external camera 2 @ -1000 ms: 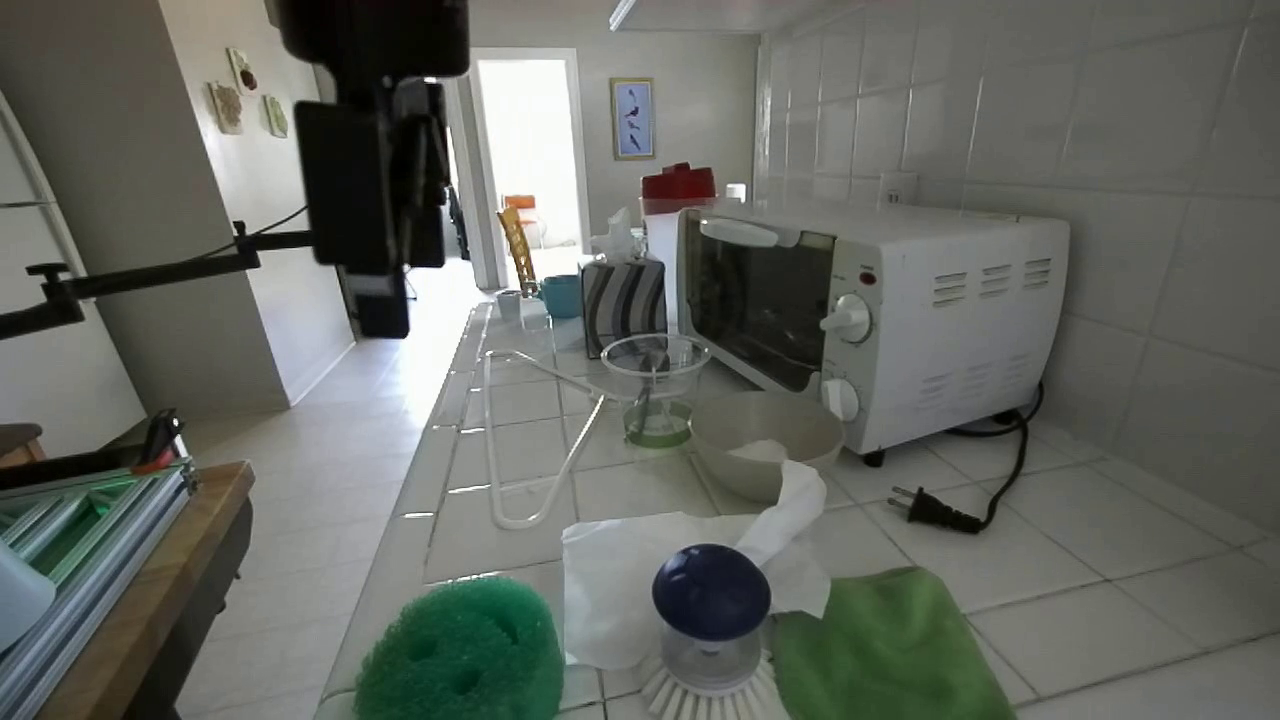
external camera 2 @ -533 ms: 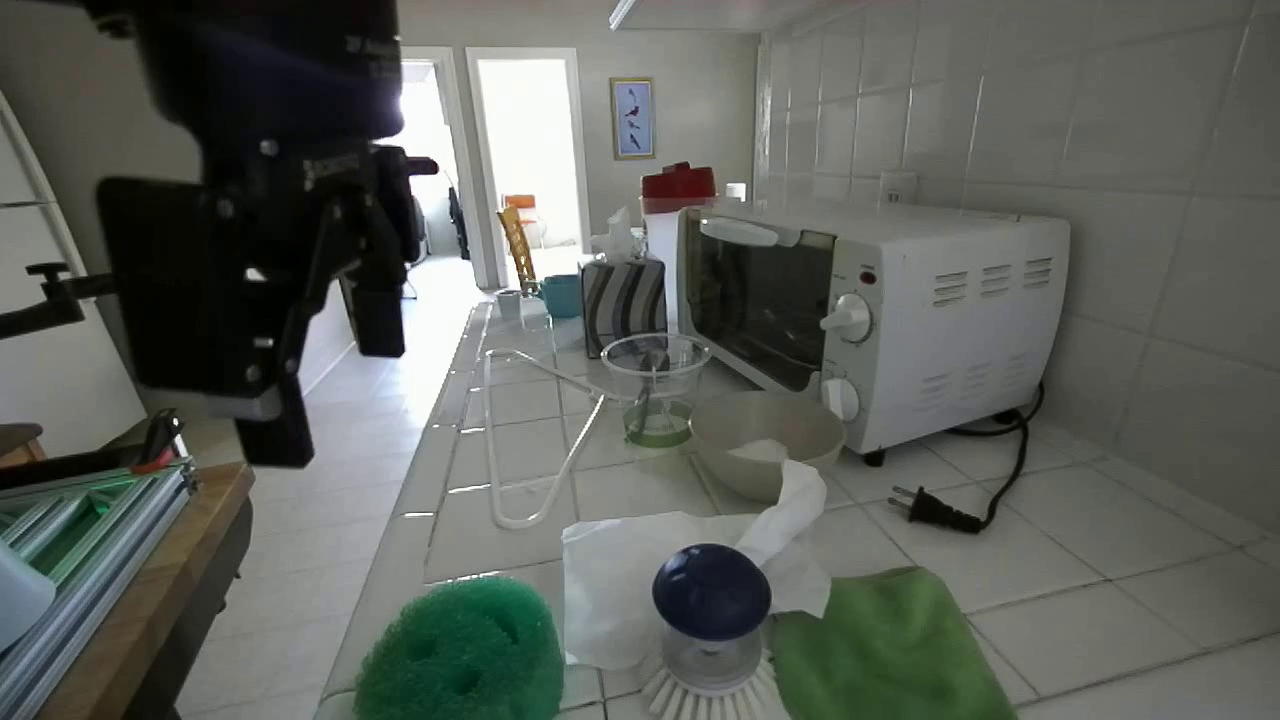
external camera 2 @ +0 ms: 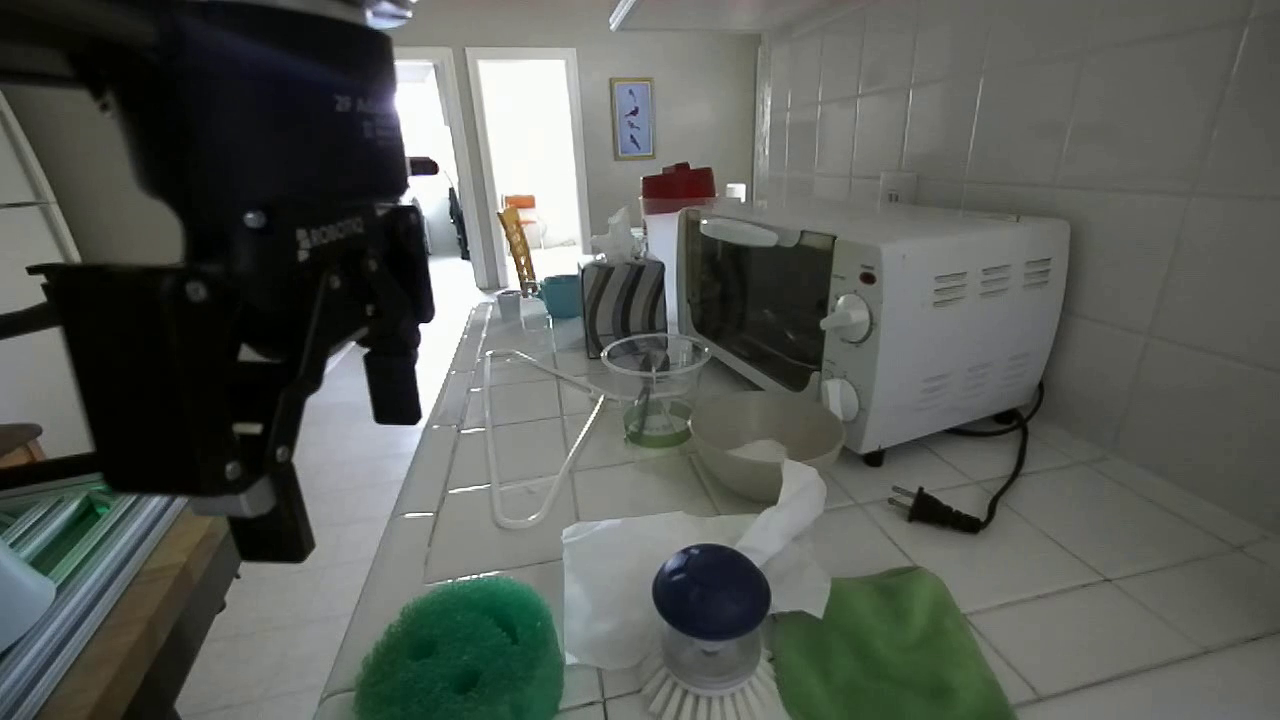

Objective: Use the paper towel to wipe the counter

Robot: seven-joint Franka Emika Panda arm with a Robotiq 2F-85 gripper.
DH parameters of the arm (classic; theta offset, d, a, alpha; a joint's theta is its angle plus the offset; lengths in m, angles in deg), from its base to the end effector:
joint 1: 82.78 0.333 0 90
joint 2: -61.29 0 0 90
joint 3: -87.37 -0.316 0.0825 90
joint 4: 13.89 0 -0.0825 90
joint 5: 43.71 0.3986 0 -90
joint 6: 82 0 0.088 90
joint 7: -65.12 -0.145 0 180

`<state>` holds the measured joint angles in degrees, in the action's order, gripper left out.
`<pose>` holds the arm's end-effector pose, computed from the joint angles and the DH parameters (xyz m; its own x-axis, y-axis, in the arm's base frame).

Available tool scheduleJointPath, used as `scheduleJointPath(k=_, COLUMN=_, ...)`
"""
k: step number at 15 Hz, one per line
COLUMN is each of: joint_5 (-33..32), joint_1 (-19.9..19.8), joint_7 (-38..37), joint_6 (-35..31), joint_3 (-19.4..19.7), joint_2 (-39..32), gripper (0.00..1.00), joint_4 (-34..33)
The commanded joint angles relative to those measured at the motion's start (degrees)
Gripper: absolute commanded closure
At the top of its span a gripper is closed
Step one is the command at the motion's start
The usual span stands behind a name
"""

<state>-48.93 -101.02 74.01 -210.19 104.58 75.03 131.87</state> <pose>0.3542 -0.2515 0.2989 0.9212 -0.3821 -0.0735 -0.3841 -0.9232 -0.0147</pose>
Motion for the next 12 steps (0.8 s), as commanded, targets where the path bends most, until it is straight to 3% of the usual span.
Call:
scheduleJointPath(k=1, joint_5=-4.03, joint_1=-0.11, joint_7=-0.72, joint_6=-1.81, joint_3=-0.63, joint_2=-1.04, gripper=0.0, joint_4=0.25)
scheduleJointPath(k=6, joint_5=-8.95, joint_1=-0.3, joint_7=-0.31, joint_6=-11.56, joint_3=-0.02, joint_2=-5.19, gripper=0.0, joint_4=1.4)
scheduleJointPath(k=10, joint_5=-4.52, joint_1=0.29, joint_7=1.36, joint_6=-20.62, joint_3=0.87, joint_2=-7.78, gripper=0.0, joint_4=2.24)
scheduleJointPath(k=12, joint_5=-0.22, joint_1=0.78, joint_7=2.34, joint_6=-21.32, joint_3=0.94, joint_2=-8.11, gripper=0.0, joint_4=2.45)
